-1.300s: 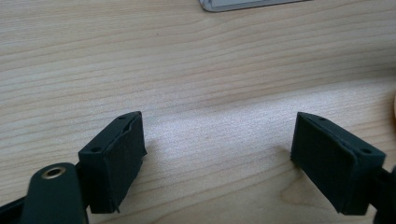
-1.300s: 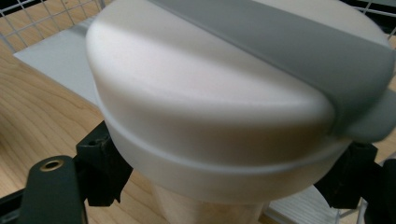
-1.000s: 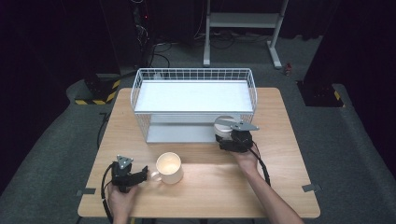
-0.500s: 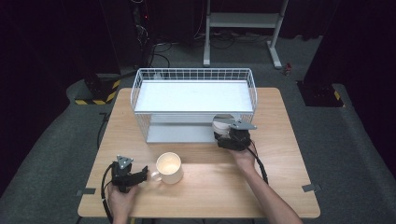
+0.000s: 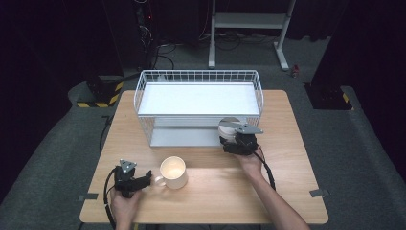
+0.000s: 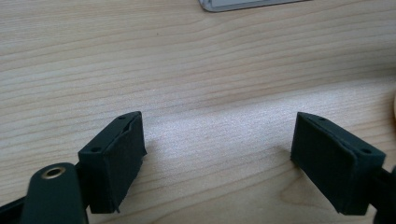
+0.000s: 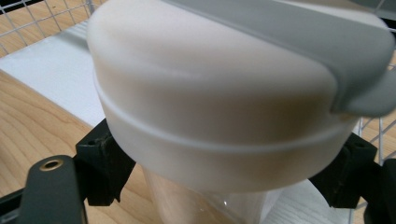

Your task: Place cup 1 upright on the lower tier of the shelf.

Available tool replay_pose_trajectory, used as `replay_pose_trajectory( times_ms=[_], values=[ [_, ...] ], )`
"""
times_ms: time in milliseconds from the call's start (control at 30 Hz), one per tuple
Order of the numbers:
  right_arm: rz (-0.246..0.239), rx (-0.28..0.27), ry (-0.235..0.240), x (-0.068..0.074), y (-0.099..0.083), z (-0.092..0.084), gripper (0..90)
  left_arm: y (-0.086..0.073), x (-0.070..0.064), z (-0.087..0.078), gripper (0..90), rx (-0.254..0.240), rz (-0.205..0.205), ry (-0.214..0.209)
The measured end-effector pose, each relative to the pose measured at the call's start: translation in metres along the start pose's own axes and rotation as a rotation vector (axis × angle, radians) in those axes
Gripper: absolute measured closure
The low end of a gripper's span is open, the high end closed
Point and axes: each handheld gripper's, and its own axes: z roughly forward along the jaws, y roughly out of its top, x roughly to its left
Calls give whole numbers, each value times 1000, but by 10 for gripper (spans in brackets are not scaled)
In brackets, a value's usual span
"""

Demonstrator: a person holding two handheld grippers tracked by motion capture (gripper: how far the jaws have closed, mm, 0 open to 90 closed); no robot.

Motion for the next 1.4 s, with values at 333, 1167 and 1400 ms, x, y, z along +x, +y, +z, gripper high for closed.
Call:
replay_pose_trajectory(
  times_ms=[333, 1167, 1400],
  values=[
    [-14, -19, -24, -3, -1, 6, 186, 0, 0, 0, 176, 0, 0, 0],
    [-9, 25, -51, 3, -4, 4, 148, 0, 0, 0, 176, 0, -3, 0],
    [18, 61, -56, 2, -17, 3, 200, 0, 0, 0, 176, 0, -3, 0]
  ],
)
